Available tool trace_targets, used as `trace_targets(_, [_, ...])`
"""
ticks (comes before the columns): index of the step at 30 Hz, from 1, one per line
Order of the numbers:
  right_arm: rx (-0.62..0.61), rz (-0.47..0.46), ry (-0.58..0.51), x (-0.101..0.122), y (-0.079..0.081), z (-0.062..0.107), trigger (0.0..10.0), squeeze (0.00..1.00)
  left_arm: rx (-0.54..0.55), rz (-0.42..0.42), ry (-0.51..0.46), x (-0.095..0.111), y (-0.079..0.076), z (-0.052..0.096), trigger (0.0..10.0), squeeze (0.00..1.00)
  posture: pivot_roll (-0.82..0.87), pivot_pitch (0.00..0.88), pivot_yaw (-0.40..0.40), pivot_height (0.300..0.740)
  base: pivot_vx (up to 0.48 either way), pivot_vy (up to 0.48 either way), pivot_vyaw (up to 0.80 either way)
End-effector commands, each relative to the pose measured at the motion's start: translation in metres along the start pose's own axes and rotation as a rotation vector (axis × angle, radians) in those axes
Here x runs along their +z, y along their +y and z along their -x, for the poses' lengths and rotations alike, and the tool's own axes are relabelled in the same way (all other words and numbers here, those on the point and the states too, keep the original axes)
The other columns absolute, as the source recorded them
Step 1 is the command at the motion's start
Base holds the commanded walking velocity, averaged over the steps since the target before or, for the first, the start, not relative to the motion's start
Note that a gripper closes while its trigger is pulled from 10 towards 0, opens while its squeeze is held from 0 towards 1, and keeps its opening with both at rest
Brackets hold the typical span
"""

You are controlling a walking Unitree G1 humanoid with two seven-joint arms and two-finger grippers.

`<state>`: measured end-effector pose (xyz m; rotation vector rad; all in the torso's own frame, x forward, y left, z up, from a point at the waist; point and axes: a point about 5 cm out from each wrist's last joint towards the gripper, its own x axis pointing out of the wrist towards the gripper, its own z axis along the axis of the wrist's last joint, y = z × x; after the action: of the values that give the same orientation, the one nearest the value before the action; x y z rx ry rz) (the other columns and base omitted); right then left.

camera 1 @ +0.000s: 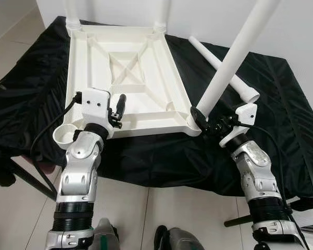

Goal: Building children table

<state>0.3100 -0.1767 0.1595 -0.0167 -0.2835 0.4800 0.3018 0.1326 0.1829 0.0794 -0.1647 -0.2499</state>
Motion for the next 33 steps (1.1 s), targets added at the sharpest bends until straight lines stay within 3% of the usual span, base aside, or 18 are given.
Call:
trace_targets(1, [-0.010, 0.017, -0.005, 0.003, -0.004, 0.003, 10.0, 0.00, 0.035, -0.002, 0.013, -0.001, -0.001, 0.002, 10.0, 0.00, 0.06, 0.064, -0.074, 0.740, 0.000, 0.000, 0.00])
trace_targets(8, [-0.024, 0.016, 0.003, 0.001, -0.009, -0.002, 10.0, 0.00, 0.024, -0.006, 0.011, 0.000, -0.003, 0.001, 10.0, 0.00, 0.06, 0.066, -0.079, 0.740, 0.000, 0.000, 0.00])
trace_targets(19, [0.000, -0.029, 0.025, -0.011, 0.001, -0.015, 10.0, 0.00, 0.023, -0.010, 0.006, 0.002, -0.006, 0.002, 10.0, 0.00, 0.07, 0.064, -0.089, 0.740, 0.000, 0.000, 0.00])
trace_targets(33, [0.006, -0.036, 0.038, -0.017, 0.002, -0.019, 10.0, 0.00, 0.012, -0.017, 0.012, 0.001, -0.008, 0.004, 10.0, 0.00, 0.08, 0.063, -0.091, 0.740, 0.000, 0.000, 0.00])
